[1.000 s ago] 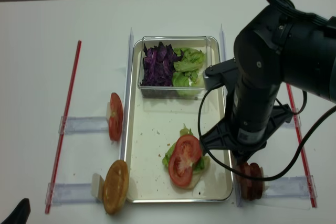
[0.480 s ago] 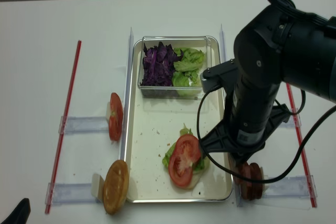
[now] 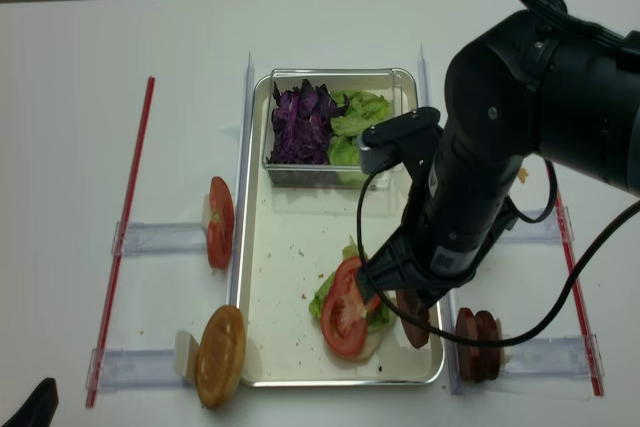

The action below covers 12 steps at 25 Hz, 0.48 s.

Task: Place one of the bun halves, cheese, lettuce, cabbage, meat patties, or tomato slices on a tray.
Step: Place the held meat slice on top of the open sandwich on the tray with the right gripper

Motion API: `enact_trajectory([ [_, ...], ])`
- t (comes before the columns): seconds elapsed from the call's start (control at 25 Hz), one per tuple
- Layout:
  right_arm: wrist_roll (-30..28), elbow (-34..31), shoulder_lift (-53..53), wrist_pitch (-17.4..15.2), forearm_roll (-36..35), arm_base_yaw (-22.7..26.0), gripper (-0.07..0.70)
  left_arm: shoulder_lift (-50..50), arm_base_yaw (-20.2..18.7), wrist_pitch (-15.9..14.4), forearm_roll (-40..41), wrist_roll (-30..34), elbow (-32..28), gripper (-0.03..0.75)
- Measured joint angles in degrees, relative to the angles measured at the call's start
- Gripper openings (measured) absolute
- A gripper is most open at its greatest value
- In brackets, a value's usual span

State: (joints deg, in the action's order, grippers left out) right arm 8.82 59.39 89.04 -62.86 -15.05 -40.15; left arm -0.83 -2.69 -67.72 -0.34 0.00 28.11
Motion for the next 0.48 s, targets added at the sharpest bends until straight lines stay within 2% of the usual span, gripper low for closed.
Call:
enact_trajectory([
  [0.48, -8.8, 0.0, 0.0, 3.9, -6.8, 0.0, 0.131, 0.0, 0.0, 0.0, 0.0, 0.0, 0.0, 0.473],
])
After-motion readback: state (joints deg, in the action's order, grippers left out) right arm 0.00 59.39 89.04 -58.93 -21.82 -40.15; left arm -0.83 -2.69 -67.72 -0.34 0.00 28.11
